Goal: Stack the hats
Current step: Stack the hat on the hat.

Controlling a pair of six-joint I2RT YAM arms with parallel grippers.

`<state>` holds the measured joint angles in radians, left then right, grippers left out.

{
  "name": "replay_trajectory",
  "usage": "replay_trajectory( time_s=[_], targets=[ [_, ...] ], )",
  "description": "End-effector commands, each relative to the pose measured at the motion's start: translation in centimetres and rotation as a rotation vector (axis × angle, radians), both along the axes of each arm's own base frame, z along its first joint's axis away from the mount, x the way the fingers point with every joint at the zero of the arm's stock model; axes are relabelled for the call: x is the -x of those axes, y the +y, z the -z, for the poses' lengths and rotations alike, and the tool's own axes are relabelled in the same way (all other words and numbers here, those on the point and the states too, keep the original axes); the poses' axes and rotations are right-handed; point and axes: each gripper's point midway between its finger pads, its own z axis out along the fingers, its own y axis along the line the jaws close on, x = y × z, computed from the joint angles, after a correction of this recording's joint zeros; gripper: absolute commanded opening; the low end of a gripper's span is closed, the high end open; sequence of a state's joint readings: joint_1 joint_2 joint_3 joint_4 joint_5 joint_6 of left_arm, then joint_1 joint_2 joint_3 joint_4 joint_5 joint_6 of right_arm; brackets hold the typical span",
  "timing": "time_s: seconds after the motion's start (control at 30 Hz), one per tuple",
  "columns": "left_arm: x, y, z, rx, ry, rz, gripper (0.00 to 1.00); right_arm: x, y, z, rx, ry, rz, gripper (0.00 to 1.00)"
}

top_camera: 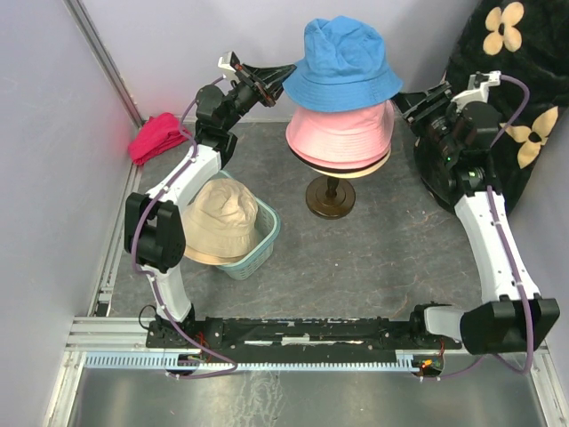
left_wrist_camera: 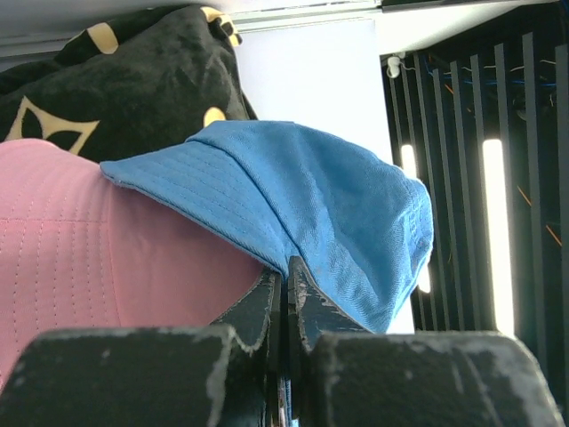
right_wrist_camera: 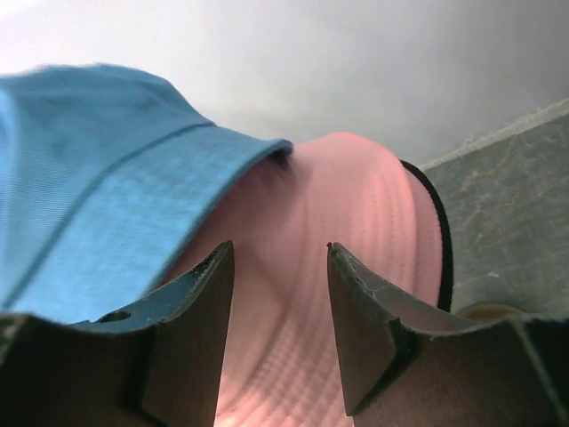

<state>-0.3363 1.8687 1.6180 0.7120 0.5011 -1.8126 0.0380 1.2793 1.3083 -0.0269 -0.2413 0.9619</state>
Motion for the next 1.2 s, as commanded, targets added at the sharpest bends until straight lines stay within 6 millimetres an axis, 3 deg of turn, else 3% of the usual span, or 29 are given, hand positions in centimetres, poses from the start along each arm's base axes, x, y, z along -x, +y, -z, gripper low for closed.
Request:
replay_trajectory(
  time_s=[0.0,0.17,0.4,0.6,0.93,1.17],
  targets=[
    [3.3,0.7,-4.6,0.035,-0.114,0.023,0.03,1.7,-1.6,-3.4,-0.134,-0.046,0.073,0.54],
    [3.3,0.5,-4.6,0.033,-0.114,0.029,0.03,1.4,-2.2,-3.4,-0.159,-0.005,0.098,0.55],
    [3.4,0.5,-4.8,0.033,-0.118,0.029,0.03,3.6,-3.4,-3.2,-0.302,0.002,0.150,0.55],
    [3.6,0.5,-4.8,0.031,-0.119,0.033,0.03,4.0,-2.9,-5.6,-0.511,-0.073,0.083,0.56],
    [3.7,-0.1,-4.1,0.023,-0.111,0.041,0.03,3.0,-1.9,-8.0,-0.570,-0.098,0.012,0.58],
    [3.9,-0.9,-3.8,0.016,-0.108,0.048,0.03,2.4,-0.1,-9.1,-0.573,-0.100,-0.047,0.58]
  ],
)
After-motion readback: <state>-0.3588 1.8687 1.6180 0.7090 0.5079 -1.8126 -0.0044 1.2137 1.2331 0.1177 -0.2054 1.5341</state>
